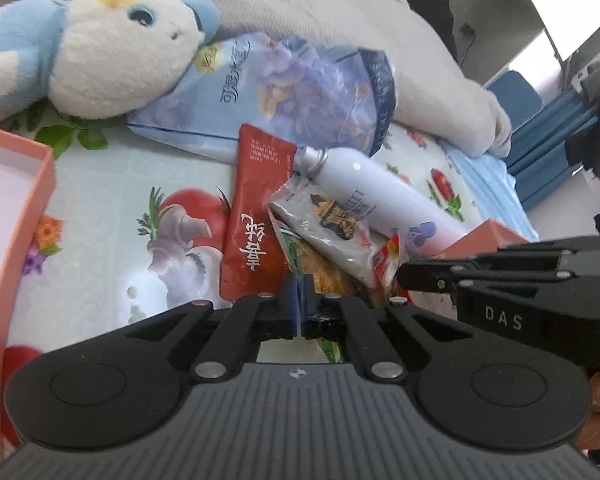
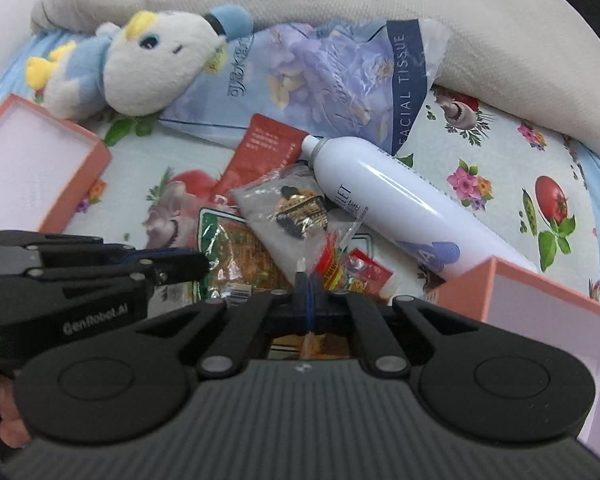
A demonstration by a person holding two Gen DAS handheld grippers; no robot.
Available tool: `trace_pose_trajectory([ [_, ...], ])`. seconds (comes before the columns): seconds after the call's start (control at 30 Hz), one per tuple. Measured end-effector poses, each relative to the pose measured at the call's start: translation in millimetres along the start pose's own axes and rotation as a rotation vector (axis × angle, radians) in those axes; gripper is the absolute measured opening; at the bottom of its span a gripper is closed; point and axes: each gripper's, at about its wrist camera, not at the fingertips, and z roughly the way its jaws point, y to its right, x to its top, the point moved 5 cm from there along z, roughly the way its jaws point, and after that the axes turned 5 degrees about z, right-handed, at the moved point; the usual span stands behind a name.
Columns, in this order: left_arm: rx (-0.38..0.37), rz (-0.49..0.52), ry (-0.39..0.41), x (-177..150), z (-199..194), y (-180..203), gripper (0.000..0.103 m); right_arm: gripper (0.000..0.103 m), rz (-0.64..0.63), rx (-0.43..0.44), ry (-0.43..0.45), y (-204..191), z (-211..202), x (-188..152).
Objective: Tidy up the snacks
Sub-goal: 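Grasp the green-labelled bag with left gripper while right reaches into the pile, then grasp the white shrimp-flavour bag with right gripper while left holds green bag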
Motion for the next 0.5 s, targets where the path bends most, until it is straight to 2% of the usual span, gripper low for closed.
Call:
trace_pose_trajectory([
  [0.23, 0.001, -0.06, 0.049, -18.5, -52.1, -6.7, 0.0, 0.003, 0.008, 0.026, 0.033, -14.5, -32.9, -21.3],
  [0.5, 0.018, -0.141, 0.111, -55.1, -115.3, -19.1, 0.0, 0.003, -0.002, 0.071, 0.089, -36.5, -77.8, -41.2],
])
